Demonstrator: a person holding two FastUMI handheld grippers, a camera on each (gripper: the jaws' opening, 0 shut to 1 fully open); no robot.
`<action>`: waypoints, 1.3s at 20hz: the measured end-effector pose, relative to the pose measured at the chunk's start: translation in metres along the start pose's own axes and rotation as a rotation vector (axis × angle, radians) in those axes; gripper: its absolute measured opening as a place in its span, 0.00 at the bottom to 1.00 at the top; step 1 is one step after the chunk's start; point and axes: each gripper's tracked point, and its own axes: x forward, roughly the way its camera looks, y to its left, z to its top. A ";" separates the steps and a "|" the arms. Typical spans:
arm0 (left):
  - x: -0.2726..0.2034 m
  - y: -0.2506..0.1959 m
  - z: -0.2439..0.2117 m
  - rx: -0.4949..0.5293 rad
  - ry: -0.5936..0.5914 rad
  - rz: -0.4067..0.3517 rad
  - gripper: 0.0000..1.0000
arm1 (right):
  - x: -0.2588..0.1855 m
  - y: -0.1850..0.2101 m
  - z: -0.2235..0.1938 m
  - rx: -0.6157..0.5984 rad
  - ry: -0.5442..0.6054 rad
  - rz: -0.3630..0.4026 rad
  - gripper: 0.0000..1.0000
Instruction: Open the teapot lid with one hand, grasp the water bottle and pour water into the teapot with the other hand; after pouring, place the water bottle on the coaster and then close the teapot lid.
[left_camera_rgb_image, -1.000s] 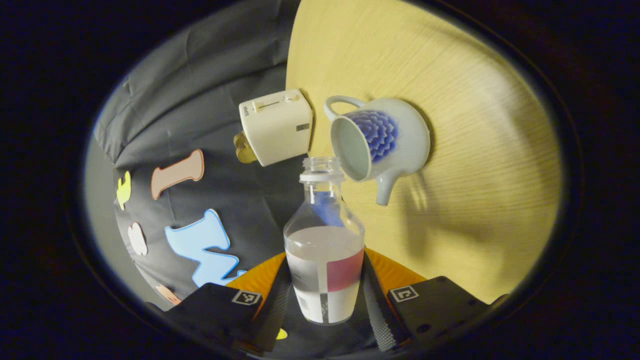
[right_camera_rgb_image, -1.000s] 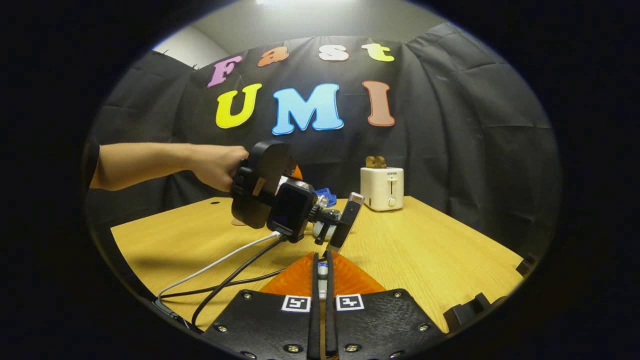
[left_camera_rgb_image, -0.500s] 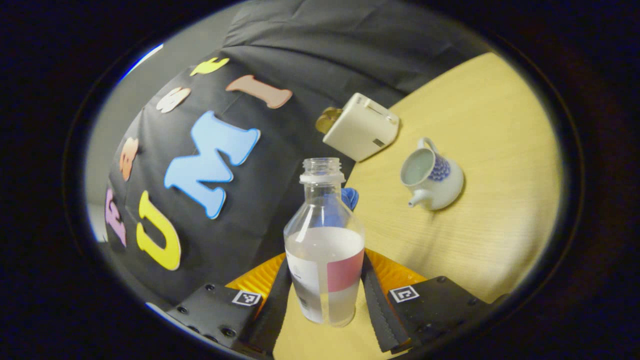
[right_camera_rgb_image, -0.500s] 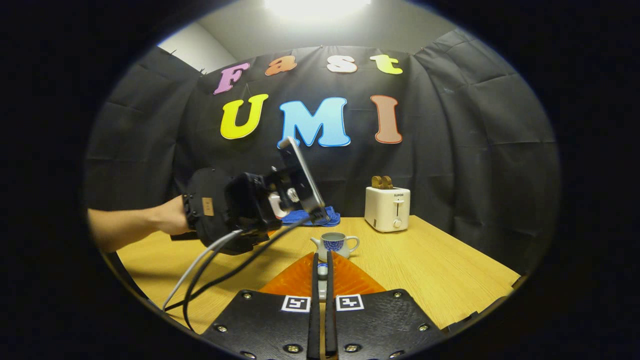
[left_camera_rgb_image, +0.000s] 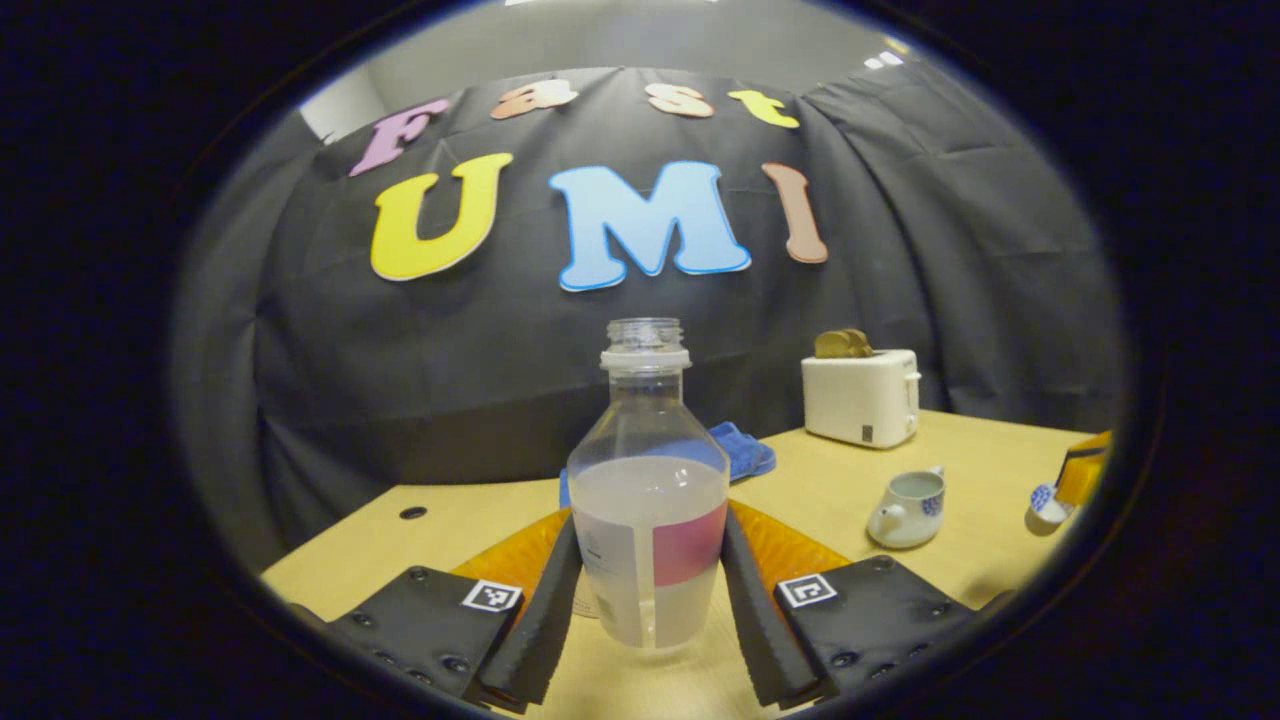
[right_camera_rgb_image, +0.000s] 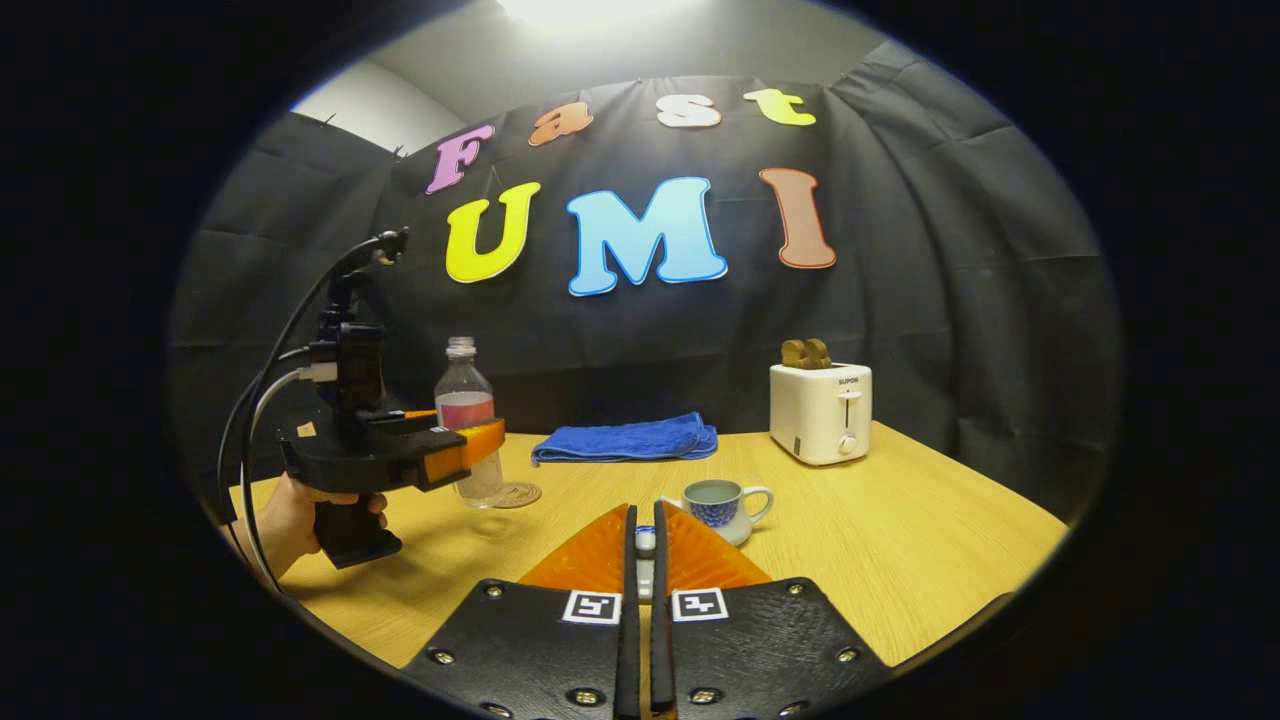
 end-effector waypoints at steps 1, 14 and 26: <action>0.000 0.006 0.000 -0.006 -0.006 0.017 0.84 | 0.002 0.000 -0.001 0.001 0.002 0.002 0.04; 0.076 0.045 -0.025 -0.099 0.008 0.056 0.84 | 0.013 -0.018 -0.011 0.047 0.032 -0.024 0.04; 0.097 0.042 -0.057 -0.054 0.065 0.066 0.90 | 0.017 -0.023 -0.012 0.056 0.045 -0.035 0.05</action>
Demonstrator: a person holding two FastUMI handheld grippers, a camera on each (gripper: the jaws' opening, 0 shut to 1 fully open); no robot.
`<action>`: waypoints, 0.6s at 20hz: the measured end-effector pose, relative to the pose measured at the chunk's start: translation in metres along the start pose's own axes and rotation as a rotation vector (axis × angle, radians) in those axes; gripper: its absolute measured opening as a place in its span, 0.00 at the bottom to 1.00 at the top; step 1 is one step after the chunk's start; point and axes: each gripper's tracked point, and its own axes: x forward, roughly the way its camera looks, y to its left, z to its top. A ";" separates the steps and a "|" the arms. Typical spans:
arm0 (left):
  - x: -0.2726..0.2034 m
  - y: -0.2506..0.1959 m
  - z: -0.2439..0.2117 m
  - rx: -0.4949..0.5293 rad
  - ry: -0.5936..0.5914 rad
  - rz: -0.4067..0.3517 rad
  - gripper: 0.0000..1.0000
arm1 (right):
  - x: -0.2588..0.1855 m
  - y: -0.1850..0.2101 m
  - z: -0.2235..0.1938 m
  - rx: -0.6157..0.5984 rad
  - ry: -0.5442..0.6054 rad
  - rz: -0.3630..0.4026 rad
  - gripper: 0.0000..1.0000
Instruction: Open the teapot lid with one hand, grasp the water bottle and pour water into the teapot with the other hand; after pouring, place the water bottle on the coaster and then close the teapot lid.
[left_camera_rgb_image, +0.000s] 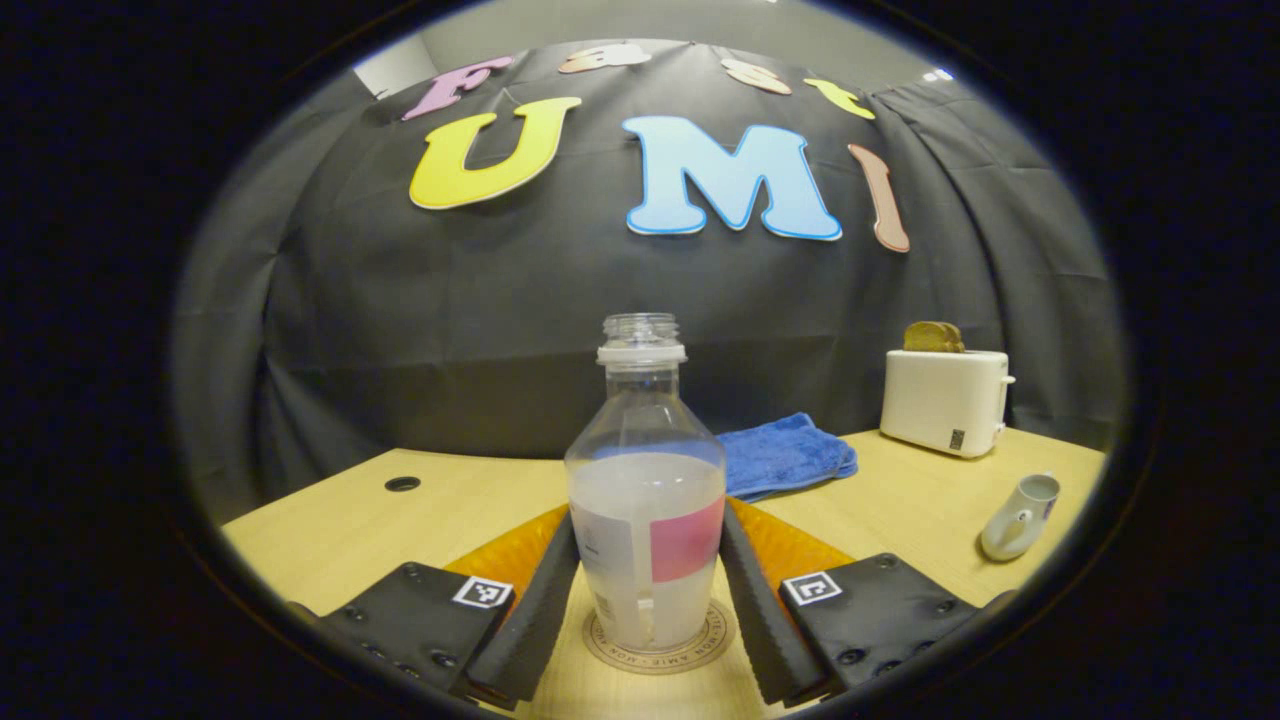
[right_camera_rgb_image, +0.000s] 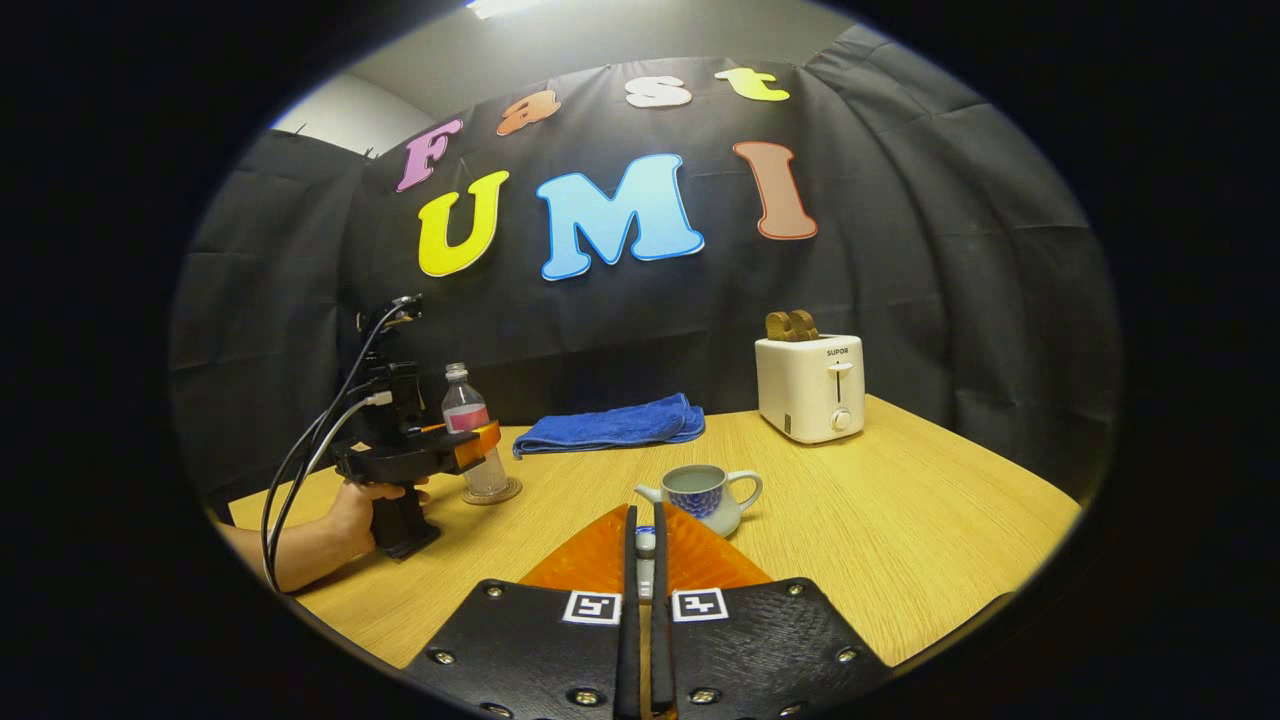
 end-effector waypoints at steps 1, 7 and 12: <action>-0.001 0.001 0.000 0.003 0.003 0.003 0.92 | -0.001 0.000 0.000 0.001 -0.001 0.001 0.04; -0.019 -0.001 0.013 0.006 -0.027 0.007 0.99 | -0.004 0.004 0.004 -0.005 -0.007 0.006 0.04; -0.046 0.000 0.008 -0.018 -0.020 0.018 0.99 | -0.010 0.007 0.009 -0.015 -0.023 0.006 0.04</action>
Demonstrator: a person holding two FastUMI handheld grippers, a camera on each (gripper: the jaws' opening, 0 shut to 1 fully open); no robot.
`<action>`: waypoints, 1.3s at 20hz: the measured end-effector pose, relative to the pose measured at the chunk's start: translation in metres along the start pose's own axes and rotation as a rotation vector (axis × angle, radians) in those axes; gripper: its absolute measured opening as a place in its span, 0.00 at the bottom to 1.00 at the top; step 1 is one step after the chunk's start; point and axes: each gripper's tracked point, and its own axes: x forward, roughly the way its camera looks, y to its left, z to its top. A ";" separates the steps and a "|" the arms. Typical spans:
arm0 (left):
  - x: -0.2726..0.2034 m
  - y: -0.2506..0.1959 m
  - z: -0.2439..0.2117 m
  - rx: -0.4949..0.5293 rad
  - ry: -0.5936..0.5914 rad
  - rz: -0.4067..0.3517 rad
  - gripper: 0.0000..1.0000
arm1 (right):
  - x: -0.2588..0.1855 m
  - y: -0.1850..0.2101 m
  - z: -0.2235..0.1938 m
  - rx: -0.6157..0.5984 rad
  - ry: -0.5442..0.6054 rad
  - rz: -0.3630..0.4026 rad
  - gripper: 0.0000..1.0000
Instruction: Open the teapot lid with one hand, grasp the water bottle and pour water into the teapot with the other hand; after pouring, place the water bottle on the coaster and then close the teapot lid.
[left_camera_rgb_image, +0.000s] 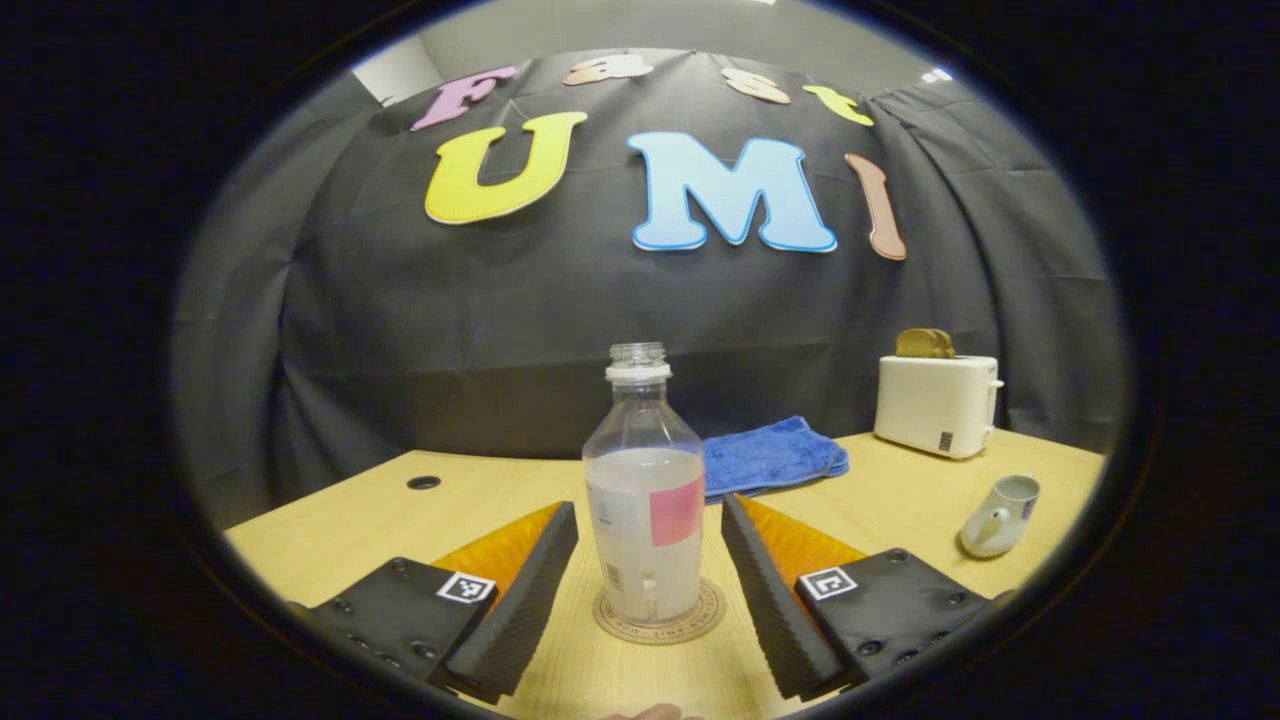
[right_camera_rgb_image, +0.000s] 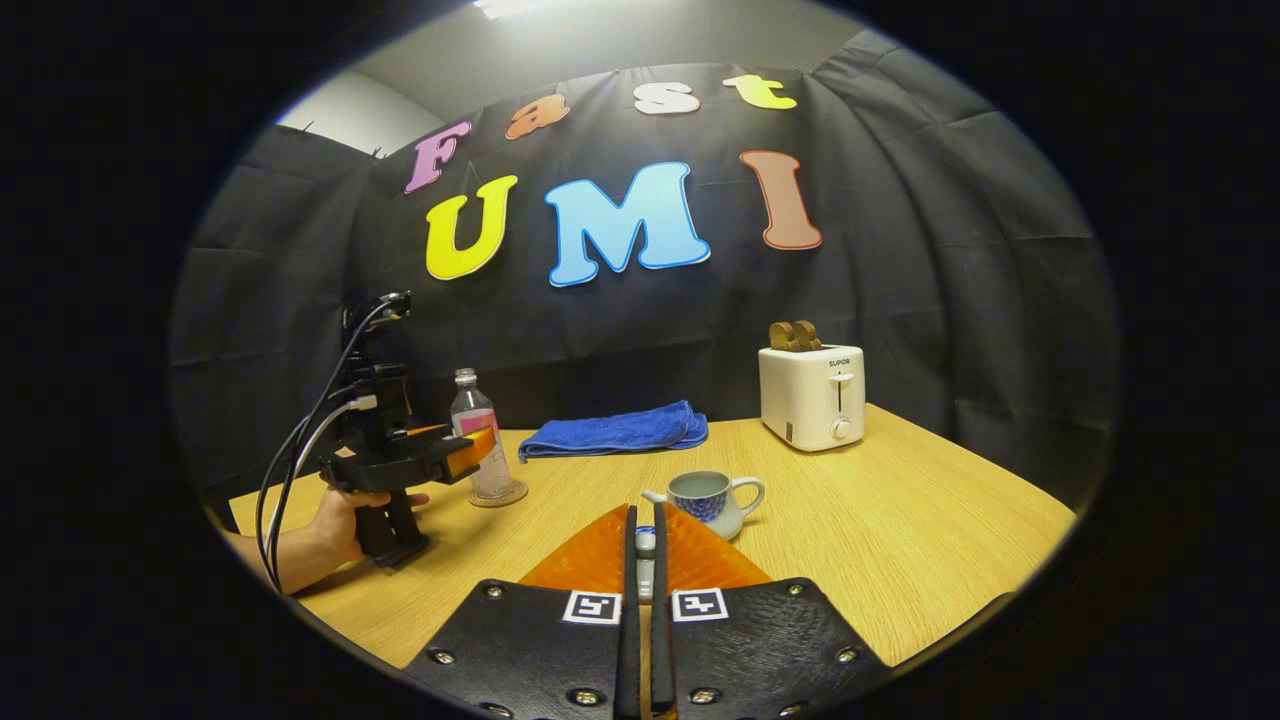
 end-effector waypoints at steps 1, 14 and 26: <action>-0.007 -0.004 -0.002 -0.006 0.009 -0.018 0.99 | 0.000 0.000 0.002 -0.003 -0.007 -0.001 0.04; -0.136 -0.029 0.039 -0.045 -0.059 -0.087 0.99 | 0.103 -0.035 0.037 -0.092 -0.089 -0.084 0.04; -0.138 -0.037 0.023 -0.078 -0.020 -0.101 0.99 | 0.148 -0.050 -0.002 -0.078 0.005 -0.108 0.04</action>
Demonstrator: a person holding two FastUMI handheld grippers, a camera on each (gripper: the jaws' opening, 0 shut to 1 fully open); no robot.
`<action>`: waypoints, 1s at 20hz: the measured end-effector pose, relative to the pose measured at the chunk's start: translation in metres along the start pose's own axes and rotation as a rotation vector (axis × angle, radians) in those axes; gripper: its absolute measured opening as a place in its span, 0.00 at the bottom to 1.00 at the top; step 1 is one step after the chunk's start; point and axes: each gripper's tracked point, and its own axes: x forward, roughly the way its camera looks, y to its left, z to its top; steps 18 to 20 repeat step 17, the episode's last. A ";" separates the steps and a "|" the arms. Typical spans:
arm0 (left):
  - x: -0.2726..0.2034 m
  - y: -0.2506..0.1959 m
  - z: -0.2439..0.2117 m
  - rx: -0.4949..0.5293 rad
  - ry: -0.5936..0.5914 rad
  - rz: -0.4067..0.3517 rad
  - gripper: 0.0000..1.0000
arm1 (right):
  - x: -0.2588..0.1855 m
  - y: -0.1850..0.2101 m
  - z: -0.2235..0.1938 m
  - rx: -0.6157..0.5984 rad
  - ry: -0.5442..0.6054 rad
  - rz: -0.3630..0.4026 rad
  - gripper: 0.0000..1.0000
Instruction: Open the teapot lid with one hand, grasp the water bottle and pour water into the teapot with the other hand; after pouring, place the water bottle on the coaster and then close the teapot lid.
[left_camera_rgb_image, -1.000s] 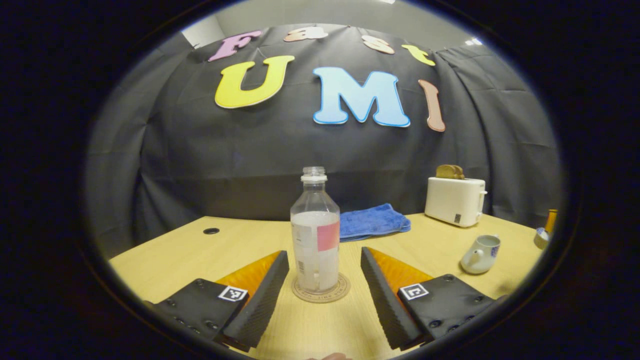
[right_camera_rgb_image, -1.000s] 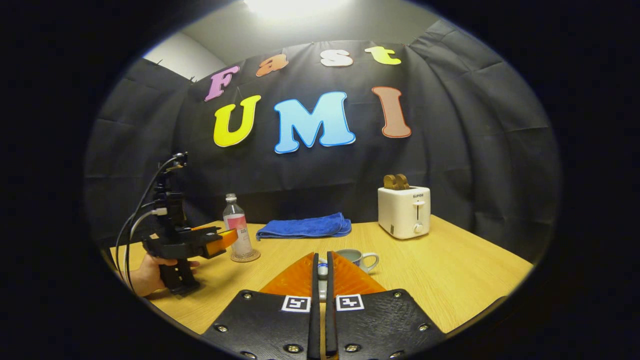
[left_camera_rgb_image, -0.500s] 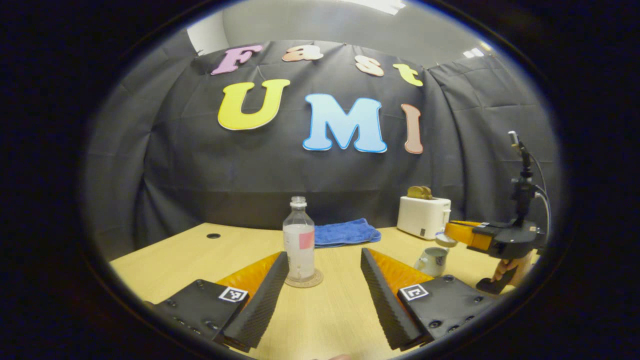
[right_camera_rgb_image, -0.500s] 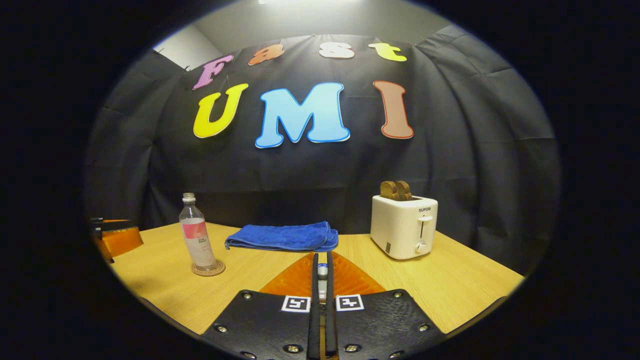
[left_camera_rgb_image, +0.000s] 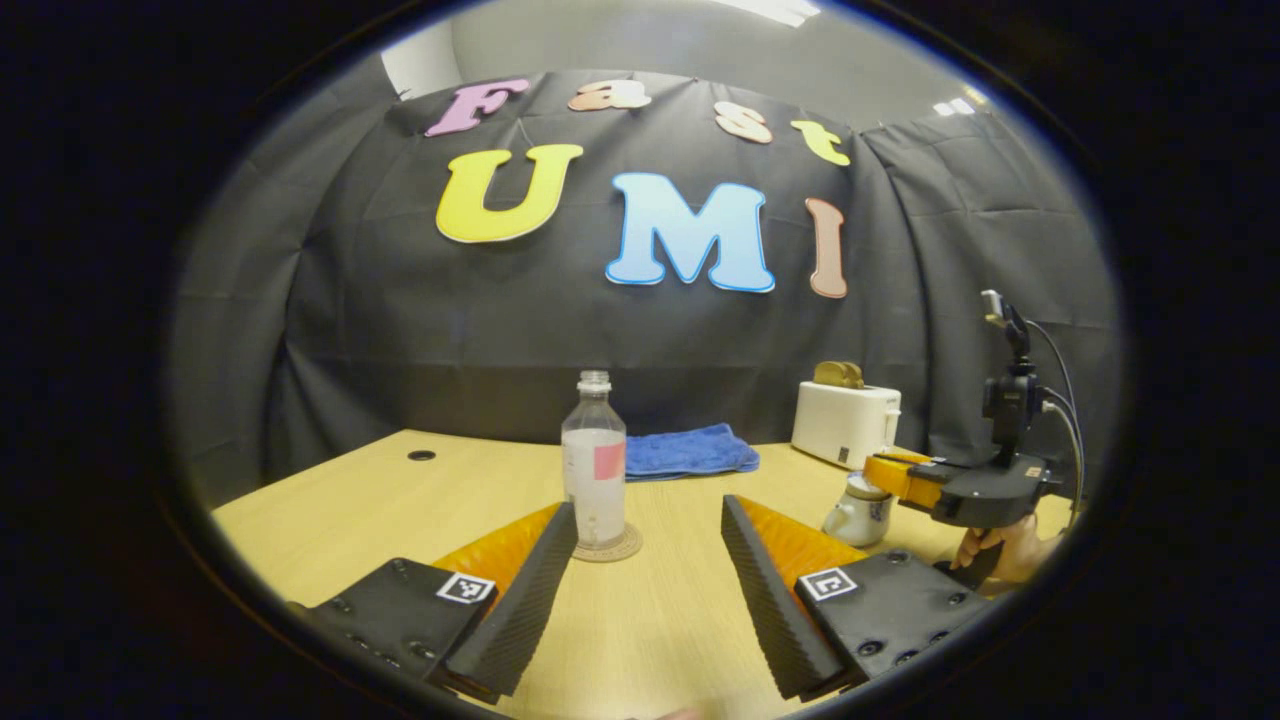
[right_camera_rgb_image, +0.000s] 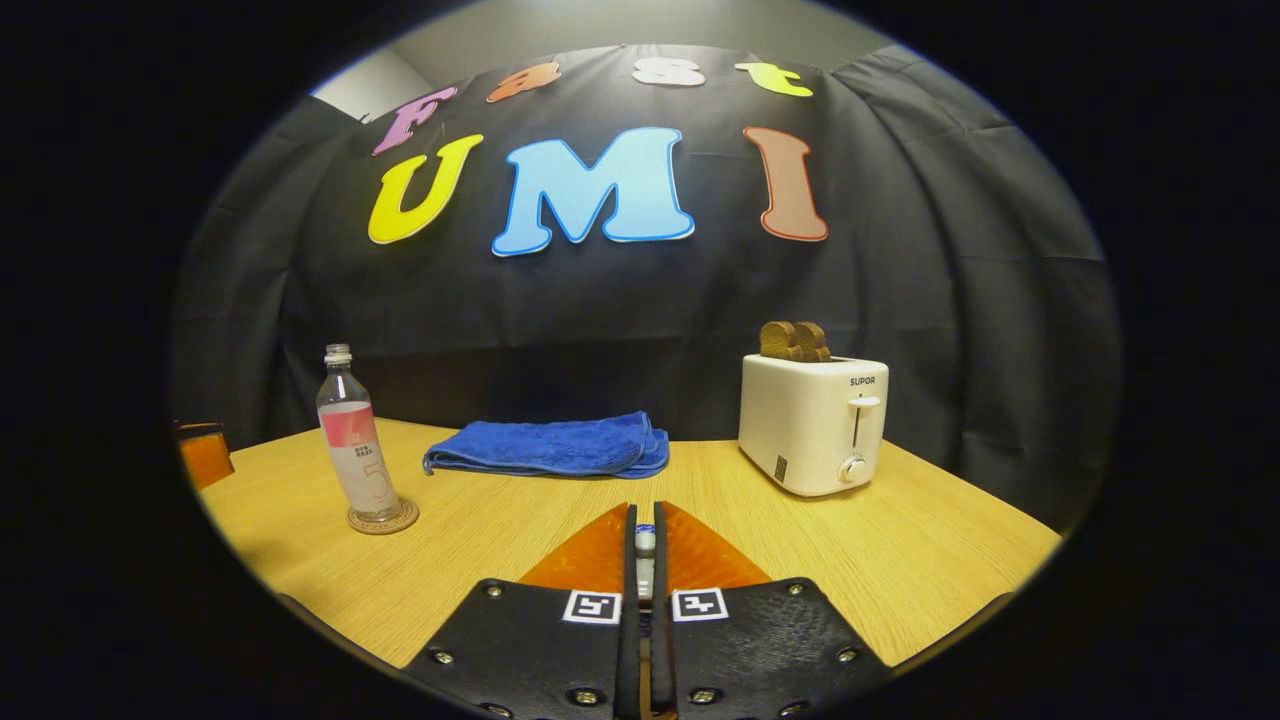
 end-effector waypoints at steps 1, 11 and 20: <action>-0.001 0.000 0.000 0.000 -0.001 0.000 0.99 | 0.000 0.000 -0.001 0.001 0.005 -0.003 0.04; -0.012 -0.006 -0.002 0.001 -0.008 0.007 0.99 | -0.051 -0.011 0.029 -0.089 -0.032 -0.076 0.36; -0.043 -0.050 -0.012 0.004 -0.047 0.013 0.99 | -0.148 0.044 0.004 -0.042 -0.036 -0.053 0.89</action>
